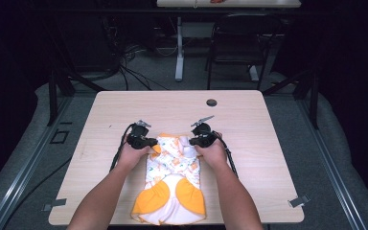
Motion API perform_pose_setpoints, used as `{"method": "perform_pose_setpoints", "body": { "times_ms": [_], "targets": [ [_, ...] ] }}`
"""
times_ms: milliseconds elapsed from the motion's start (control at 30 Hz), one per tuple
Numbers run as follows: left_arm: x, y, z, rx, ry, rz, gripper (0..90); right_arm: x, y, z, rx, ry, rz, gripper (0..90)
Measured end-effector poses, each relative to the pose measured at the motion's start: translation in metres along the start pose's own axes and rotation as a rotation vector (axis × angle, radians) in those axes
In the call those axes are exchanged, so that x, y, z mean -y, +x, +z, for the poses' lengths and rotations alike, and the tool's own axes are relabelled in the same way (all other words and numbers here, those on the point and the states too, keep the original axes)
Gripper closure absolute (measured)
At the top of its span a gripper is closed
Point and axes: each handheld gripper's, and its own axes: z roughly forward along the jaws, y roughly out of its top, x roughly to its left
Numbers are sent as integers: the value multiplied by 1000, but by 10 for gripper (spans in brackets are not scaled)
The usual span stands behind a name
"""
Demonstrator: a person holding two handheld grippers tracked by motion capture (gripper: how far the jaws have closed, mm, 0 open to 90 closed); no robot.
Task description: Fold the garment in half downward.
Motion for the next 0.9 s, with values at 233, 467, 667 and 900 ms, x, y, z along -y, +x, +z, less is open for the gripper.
{"method": "perform_pose_setpoints", "body": {
  "times_ms": [233, 467, 667, 900],
  "targets": [
    [-4, 1, -7, 5, -9, 11, 845, -3, 3, -4, 21, 25, -50, 871],
    [-6, 0, -10, -2, -14, 25, 846, -4, 3, -8, 27, 15, -63, 871],
    [-6, 0, -14, 2, -19, 29, 845, -4, 3, -12, 23, 11, -75, 870],
    [-9, 0, -19, 0, -28, 27, 845, -8, 4, -19, 21, 2, -86, 869]
  ]
}}
